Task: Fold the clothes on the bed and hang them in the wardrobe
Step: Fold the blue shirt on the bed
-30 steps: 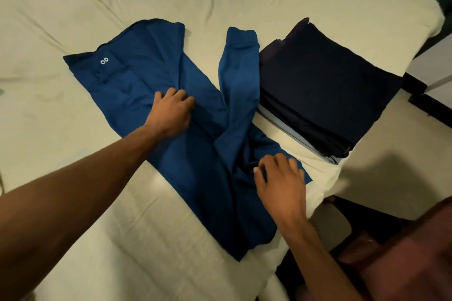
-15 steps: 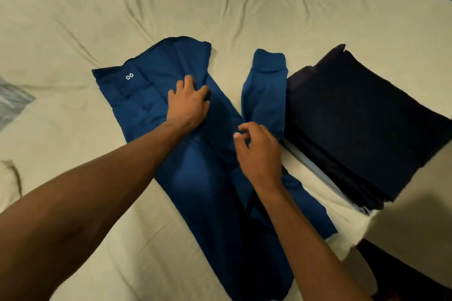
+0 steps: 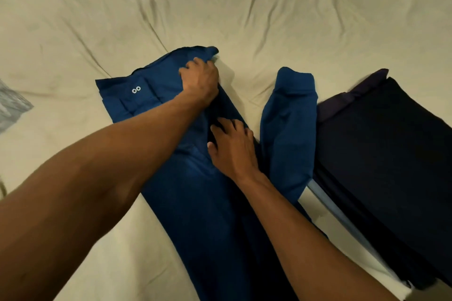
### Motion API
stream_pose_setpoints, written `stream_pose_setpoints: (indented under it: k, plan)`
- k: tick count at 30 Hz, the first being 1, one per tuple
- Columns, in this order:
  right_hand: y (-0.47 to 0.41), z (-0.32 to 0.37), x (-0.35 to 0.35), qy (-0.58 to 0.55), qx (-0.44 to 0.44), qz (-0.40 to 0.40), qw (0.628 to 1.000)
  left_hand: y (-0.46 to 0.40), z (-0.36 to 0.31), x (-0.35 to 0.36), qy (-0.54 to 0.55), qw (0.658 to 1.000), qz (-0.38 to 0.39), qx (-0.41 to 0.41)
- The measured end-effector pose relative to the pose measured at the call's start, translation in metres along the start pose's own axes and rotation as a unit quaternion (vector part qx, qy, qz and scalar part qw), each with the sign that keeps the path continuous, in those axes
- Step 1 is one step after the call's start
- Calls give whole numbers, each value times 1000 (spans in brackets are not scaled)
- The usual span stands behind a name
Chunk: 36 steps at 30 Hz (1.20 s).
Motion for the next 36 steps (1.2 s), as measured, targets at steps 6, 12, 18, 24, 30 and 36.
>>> stream_pose_setpoints:
  k: [6,12,18,24,30,36]
  plan:
    - [-3,-5,11,70,-74,56,993,-5,64,8,335,934,-118,-42]
    - [-9,-7,18,94,-104,78,987,-20,110,29,523,836,-69,-152]
    - [-23,-4,22,88,-113,61,988,-50,120,14,570,807,-76,-133]
    - [-28,-9,35,111,-110,67,985,-35,117,22,364,911,-150,-123]
    - [-27,-6,40,105,-79,53,990,36,68,66,139,959,-115,217]
    - [12,-17,23,84,-51,55,994,7,73,68,52,993,59,89]
Point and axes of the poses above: each hand's wrist, its own y-axis away from the middle knuckle, its own x-axis out of the palm, z = x × y, the point moved 1 cm from there along -y, towards the middle knuckle, and after that the axes turned 6 degrees about z, right-handed, at the moved point
